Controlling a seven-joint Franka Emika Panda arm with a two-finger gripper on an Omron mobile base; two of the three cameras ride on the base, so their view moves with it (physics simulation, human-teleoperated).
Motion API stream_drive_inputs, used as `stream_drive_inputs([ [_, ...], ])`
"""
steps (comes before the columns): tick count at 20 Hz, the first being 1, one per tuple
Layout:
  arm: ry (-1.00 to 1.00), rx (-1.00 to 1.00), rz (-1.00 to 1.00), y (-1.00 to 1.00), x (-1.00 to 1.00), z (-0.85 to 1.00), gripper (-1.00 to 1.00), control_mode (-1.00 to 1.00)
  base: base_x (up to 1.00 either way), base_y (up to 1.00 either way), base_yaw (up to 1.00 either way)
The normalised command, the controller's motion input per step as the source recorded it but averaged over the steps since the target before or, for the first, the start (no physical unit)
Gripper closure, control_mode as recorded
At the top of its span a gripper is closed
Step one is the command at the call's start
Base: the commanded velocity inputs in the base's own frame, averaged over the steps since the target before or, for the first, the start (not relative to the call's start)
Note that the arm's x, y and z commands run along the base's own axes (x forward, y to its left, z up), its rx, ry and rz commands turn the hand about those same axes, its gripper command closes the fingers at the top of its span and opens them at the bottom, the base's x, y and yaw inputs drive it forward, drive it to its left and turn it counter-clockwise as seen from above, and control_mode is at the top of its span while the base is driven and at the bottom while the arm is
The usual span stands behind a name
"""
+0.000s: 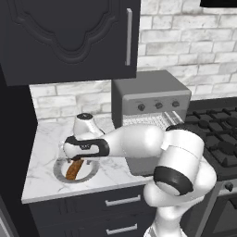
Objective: Pull the toaster oven rack outwards. Pick up the baguette from the plate and place it on the toaster oven rack. Close the toaster oven door fully and set the temperature to the lowest setting.
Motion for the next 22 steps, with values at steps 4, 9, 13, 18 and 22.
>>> stream_drive_inputs([
  [4,0.00,-0.01,0.00,0.09,0.06,-0.29,-1.00,-1.00,0.00,0.00,0.00],
  [9,0.00,0.00,0.00,0.00,0.07,-0.30,-1.00,-1.00,0.00,0.00,0.00],
  [13,0.00,0.00,0.00,0.00,0.08,-0.29,-1.00,-1.00,0.00,0.00,0.00],
  [18,0.00,0.00,0.00,0.02,0.16,-0.27,-1.00,-1.00,0.00,0.00,0.00],
  [22,0.00,0.00,0.00,0.11,0.21,-0.23,-1.00,-1.00,0.00,0.00,0.00],
])
